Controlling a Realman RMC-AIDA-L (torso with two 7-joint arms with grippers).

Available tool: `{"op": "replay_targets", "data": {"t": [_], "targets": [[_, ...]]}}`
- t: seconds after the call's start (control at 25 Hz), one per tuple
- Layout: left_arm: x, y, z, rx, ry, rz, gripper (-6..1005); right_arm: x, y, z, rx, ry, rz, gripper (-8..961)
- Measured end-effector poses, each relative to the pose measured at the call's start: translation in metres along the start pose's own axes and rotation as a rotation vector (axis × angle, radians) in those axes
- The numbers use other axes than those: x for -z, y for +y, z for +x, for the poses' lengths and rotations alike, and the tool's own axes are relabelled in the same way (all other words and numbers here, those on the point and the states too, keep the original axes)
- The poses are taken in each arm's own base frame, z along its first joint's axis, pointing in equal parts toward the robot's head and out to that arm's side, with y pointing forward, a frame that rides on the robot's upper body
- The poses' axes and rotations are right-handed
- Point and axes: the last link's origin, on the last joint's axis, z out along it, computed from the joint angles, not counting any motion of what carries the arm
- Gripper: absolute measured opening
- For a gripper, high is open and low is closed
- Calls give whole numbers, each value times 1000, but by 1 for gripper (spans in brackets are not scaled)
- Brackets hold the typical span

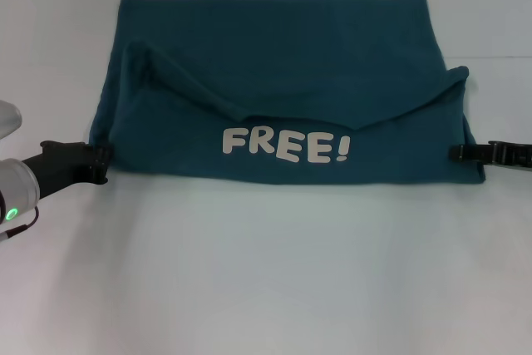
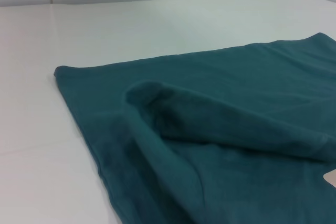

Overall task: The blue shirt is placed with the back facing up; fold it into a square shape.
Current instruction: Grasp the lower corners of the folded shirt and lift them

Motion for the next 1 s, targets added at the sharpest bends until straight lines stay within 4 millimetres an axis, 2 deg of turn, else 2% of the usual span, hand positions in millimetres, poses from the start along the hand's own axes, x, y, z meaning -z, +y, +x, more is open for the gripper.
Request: {"op": "replay_targets", "data": {"t": [0.52,0.72,0.96,1.0], "targets": [[0,-1,1,7,2,1,25,-7,7,1,40,4,-3,516],[0,-1,1,10,2,1,28,-5,7,2,38,3,-11,286],[3,-2,1,29,5,3,33,-2,4,5,38,3,-16,55],[5,-3,2,39,5,-1,33,-1,3,6,40,1,-20,52]]}}
